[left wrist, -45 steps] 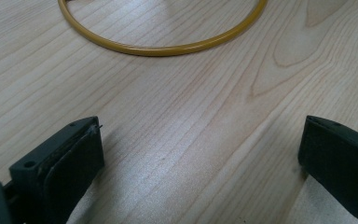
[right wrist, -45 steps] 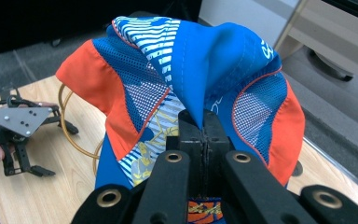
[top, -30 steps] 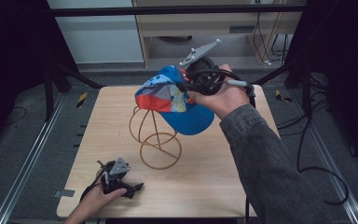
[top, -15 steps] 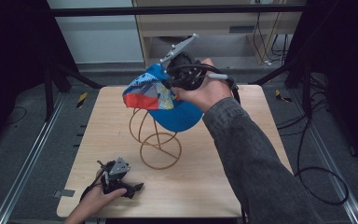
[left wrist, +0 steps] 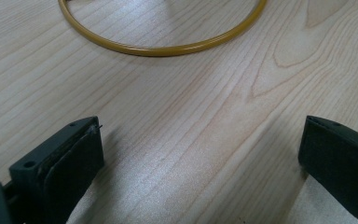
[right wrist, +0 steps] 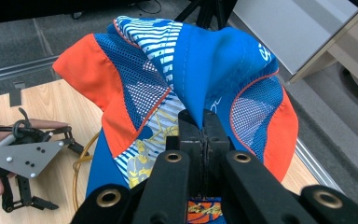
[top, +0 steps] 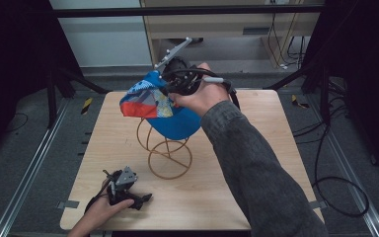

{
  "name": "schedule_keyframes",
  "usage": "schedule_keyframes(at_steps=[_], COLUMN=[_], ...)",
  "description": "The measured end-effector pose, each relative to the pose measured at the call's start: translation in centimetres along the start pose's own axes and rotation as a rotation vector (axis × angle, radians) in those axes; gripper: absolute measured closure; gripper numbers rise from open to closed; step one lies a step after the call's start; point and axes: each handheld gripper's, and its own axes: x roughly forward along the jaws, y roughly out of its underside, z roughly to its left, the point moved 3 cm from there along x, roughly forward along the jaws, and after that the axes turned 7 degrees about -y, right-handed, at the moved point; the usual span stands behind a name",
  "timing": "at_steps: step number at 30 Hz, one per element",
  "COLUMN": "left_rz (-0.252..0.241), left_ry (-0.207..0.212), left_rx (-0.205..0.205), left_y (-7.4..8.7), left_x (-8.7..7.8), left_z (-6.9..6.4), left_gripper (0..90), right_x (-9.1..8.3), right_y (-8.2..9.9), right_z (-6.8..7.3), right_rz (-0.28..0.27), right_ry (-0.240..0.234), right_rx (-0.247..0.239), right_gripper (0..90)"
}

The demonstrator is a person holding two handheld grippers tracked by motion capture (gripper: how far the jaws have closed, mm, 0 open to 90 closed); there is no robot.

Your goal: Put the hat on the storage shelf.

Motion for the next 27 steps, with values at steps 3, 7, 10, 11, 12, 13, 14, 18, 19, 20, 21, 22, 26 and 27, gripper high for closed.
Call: schedule_keyframes(at_steps=[3, 7, 10, 11, 12, 13, 14, 18, 19, 20, 21, 22, 26, 27], left_rz=[-0.001, 0.0, 0.0, -0.001, 0.0, 0.0, 0.0, -0.001, -0.001, 0.0, -0.001, -0.001, 0.0, 0.0], left_ry=[-0.001, 0.0, 0.0, 0.0, 0.0, 0.0, 0.0, 0.0, 0.0, 0.0, 0.0, 0.0, 0.0, 0.0], left_rx=[-0.001, 0.002, 0.002, 0.002, 0.002, 0.001, 0.002, 0.001, 0.001, 0.002, 0.002, 0.002, 0.002, 0.002], left_y=[0.0, 0.0, 0.0, 0.0, 0.0, 0.0, 0.0, 0.0, 0.0, 0.0, 0.0, 0.0, 0.0, 0.0], left_x=[0.0, 0.0, 0.0, 0.0, 0.0, 0.0, 0.0, 0.0, 0.0, 0.0, 0.0, 0.0, 0.0, 0.0], left_z=[0.0, 0.0, 0.0, 0.0, 0.0, 0.0, 0.0, 0.0, 0.0, 0.0, 0.0, 0.0, 0.0, 0.0], left_gripper=[0.0, 0.0, 0.0, 0.0, 0.0, 0.0, 0.0, 0.0, 0.0, 0.0, 0.0, 0.0, 0.0, 0.0], right_x=[0.6, 1.4, 1.9, 2.0, 2.2, 2.3, 2.5, 3.1, 3.2, 3.3, 3.4, 3.5, 3.8, 3.8], right_y=[-0.1, -0.2, -0.3, -0.3, -0.3, -0.2, -0.2, 0.0, 0.0, 0.0, -0.1, -0.1, -0.1, -0.1], right_z=[0.1, 0.4, 0.6, 0.6, 0.6, 0.5, 0.5, 0.5, 0.5, 0.6, 0.6, 0.7, 0.8, 0.8], right_rz=[0.004, 0.011, 0.012, 0.015, 0.019, 0.017, 0.014, 0.024, 0.021, 0.026, 0.026, 0.024, 0.027, 0.025], right_ry=[-0.008, -0.023, -0.036, -0.037, -0.034, -0.038, -0.041, -0.051, -0.053, -0.054, -0.054, -0.056, -0.062, -0.061], right_rx=[0.002, -0.004, -0.005, -0.007, -0.009, -0.004, 0.001, 0.009, 0.008, 0.008, 0.007, 0.007, 0.005, 0.006], right_gripper=[89.8, 89.8, 89.8, 89.8, 89.8, 89.7, 89.7, 89.7, 89.7, 89.7, 89.6, 89.6, 89.6, 89.6])
